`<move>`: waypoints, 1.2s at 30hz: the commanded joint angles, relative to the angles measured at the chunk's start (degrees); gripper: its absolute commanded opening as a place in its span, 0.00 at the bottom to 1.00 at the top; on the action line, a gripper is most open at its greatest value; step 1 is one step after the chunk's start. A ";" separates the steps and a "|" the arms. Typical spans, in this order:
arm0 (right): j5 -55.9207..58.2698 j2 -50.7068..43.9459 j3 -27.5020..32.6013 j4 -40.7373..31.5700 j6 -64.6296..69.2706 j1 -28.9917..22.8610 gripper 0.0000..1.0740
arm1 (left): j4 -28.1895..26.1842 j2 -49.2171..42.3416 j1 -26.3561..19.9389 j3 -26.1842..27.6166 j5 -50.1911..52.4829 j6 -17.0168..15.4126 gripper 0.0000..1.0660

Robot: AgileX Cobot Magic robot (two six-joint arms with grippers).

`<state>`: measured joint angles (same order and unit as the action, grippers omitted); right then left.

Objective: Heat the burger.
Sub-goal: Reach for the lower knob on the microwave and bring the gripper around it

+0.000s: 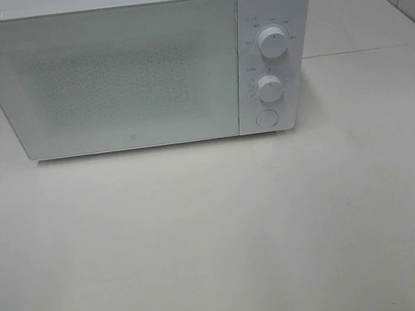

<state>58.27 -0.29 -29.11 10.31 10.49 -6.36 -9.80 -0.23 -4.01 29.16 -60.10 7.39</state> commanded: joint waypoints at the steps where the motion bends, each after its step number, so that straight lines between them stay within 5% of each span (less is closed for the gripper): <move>1: -0.57 -0.29 0.23 -0.06 0.34 0.29 0.71 | -0.63 -1.66 -0.06 -0.23 0.57 0.00 0.96; 11: -2.98 3.09 -2.12 -0.06 0.40 0.29 0.71 | -0.57 -1.60 0.06 -0.23 0.57 0.06 0.96; 36: -33.40 33.80 -3.44 0.00 0.46 0.29 0.71 | -0.46 -1.60 0.06 -0.23 0.57 0.06 0.96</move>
<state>27.67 31.97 -32.31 10.26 10.49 -6.36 -9.80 -0.23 -4.07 29.16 -60.10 7.39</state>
